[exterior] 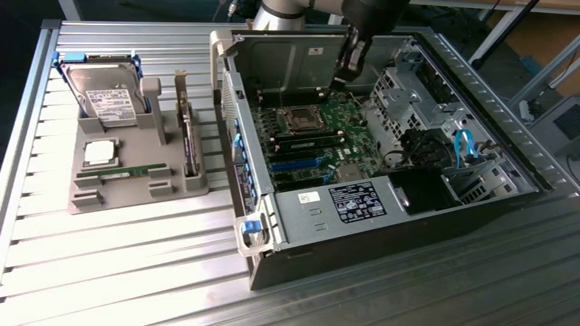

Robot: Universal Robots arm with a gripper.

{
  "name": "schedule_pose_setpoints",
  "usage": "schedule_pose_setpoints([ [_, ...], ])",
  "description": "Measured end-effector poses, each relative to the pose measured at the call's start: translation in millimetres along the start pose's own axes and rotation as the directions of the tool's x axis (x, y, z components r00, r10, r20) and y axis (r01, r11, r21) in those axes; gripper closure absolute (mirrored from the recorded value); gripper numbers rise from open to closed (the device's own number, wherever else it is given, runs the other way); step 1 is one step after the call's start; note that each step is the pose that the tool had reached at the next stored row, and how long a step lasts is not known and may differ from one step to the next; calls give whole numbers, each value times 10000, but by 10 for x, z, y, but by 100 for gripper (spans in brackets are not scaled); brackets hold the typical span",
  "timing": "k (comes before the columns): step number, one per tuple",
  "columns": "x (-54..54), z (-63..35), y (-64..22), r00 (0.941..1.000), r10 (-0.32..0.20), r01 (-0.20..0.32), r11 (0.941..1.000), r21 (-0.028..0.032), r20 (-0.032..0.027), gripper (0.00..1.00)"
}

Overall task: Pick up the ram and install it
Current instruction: 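Press down the ram until it locks into place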

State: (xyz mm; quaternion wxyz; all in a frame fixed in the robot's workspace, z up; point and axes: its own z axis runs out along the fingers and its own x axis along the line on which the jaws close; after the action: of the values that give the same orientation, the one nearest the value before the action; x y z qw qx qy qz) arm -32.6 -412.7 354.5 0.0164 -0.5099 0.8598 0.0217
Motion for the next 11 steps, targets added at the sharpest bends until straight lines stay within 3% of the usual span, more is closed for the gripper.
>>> schedule_pose_setpoints([
  [6, 0, 0, 0, 9969, 785, -785, 9969, 30, 32, 90],
  [11, 0, 0, 0, 9875, 1576, -1576, 9875, 63, 61, 90],
])
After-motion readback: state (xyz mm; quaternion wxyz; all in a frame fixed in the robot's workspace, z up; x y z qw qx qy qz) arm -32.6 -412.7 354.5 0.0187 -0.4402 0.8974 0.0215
